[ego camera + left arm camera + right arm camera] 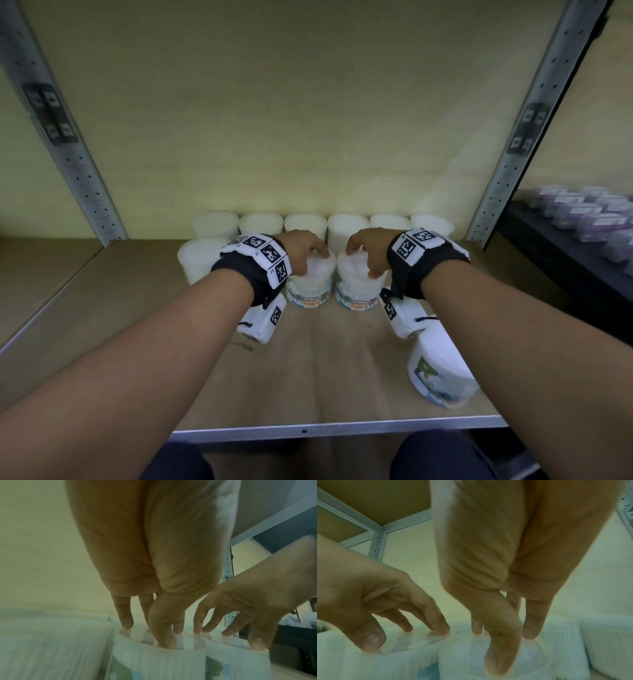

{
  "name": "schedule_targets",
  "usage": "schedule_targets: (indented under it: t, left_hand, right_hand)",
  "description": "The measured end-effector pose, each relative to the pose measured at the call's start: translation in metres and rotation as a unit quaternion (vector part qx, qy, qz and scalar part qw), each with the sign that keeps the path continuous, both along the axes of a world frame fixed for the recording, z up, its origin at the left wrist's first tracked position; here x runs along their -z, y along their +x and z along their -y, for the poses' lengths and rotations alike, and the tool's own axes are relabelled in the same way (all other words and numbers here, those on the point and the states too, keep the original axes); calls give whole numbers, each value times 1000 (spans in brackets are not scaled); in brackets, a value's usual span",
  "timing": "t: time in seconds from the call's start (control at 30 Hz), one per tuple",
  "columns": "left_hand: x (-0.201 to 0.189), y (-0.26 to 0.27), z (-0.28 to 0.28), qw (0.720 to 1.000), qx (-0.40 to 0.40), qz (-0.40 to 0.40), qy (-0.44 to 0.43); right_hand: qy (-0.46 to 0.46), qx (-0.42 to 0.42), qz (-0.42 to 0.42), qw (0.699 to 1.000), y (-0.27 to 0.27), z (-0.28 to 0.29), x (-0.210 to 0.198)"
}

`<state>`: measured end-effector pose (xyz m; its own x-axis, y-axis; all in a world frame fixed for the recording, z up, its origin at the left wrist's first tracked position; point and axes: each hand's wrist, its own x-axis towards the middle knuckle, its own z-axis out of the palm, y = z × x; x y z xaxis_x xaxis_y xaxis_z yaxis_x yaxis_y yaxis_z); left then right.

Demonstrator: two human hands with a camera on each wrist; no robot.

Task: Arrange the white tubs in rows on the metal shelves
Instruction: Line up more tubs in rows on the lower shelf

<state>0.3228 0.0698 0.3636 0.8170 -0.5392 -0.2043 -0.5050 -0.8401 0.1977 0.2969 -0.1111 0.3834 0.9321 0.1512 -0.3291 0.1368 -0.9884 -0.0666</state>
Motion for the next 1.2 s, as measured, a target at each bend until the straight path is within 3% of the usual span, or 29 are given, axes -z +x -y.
schedule_targets:
  t: [0.6,1.2]
  left_hand:
    - [-12,-105,-11,1000,17,-1,21]
    - [-18,-156,-16,998,51,-10,21]
  right_hand:
    - [-31,-31,1,999,-102,-14,-8]
    - [-20,-34,-12,999,-161,-4,-7]
